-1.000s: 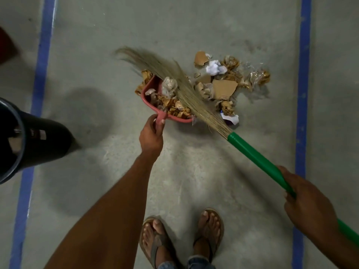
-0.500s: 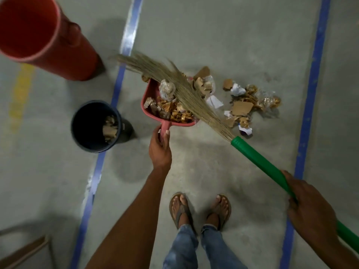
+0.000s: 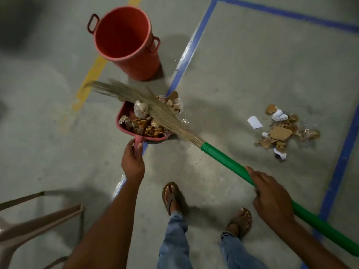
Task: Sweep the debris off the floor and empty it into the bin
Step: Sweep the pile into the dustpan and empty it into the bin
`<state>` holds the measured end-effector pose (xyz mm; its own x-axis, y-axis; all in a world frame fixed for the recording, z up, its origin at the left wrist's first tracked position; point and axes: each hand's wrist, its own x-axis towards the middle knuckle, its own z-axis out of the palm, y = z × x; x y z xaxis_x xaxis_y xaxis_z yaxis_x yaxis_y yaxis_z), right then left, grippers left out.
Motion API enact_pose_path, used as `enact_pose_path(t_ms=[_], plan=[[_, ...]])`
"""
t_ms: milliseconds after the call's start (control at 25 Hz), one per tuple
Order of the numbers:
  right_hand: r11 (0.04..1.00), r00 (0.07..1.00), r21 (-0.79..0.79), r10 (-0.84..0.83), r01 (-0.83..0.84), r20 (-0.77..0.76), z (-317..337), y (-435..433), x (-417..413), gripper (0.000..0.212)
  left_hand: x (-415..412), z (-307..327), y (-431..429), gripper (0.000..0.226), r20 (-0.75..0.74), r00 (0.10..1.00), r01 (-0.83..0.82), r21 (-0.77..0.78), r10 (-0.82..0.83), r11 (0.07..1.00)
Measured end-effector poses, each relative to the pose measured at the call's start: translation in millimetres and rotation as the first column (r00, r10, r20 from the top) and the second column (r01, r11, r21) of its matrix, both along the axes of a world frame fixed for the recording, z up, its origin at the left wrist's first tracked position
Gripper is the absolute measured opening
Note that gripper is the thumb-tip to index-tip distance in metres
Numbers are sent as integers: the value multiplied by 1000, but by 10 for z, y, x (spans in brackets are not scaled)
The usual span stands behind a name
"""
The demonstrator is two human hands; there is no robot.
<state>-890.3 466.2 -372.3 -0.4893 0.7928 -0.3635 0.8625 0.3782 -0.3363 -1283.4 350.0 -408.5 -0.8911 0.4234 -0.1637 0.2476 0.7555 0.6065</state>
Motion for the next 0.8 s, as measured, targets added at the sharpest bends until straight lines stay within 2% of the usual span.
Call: enact_pose_path(t_ms=[80, 160, 360, 560, 800], plan=[[1000, 1000, 25, -2, 2, 10, -133, -87, -351, 94, -354, -202, -105, 40, -51, 998, 25, -56, -28, 998], [999, 998, 39, -28, 26, 56, -270, -177, -615, 93, -648, -423, -102, 41, -70, 997, 30, -185, -44, 982], [988, 966, 53, -155, 147, 207, -359, -474, -794, 91, -1007, -628, 154, 31, -4, 987, 141, -485, -163, 863], [971, 934, 62, -240, 232, 264, -177, -536, -605, 88, -1084, -381, 384, 24, -39, 967, 194, -526, -252, 828], [949, 944, 252, -246, 188, 220, 34, -579, -406, 83, -1110, -52, 352, 23, -161, 949, 146, -536, -271, 831]])
